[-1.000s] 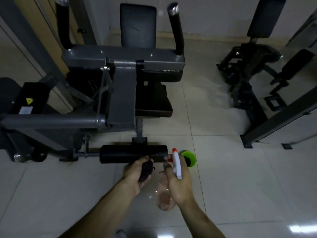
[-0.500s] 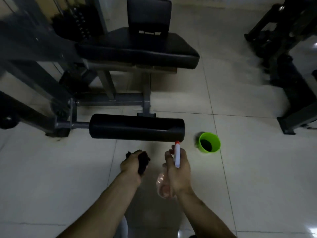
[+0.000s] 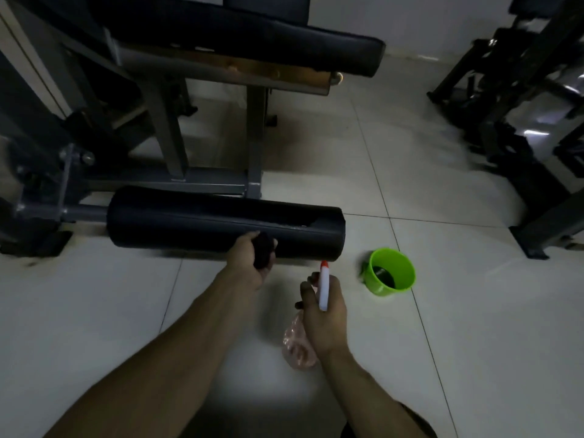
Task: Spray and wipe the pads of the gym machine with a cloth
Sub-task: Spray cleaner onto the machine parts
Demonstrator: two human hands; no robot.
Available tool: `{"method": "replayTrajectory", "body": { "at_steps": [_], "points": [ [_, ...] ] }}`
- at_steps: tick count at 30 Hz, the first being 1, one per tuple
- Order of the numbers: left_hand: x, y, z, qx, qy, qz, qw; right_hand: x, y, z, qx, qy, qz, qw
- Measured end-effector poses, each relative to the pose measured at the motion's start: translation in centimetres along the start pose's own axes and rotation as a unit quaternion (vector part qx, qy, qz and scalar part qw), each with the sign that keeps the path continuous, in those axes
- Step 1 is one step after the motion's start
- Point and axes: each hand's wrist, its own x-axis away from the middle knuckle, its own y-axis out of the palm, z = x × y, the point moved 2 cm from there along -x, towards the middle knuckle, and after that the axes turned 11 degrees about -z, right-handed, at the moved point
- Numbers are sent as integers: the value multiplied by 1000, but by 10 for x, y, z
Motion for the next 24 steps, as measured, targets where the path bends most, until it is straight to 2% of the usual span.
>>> {"method": "replayTrajectory", "body": {
  "at_steps": [6, 9, 13, 16, 21, 24],
  "points": [
    [5, -7, 2, -2, 7, -19, 1000, 21, -3, 26, 38, -23, 61, 997],
    [13, -16, 14, -62, 5, 17, 998, 26, 3, 33, 96, -56, 91, 990],
    [29, -44, 43, -105, 26, 66, 992, 25, 22, 47, 173, -66, 94, 978],
    [42, -67, 62, -109, 50, 69, 990, 29, 51, 49, 194, -107, 49, 974],
    [67, -127, 76, -65, 98, 129, 985, 48, 120, 47, 240, -156, -66, 956],
    [88, -156, 81, -20, 106, 155, 982, 52, 160, 37, 243, -208, -80, 944]
  ]
}}
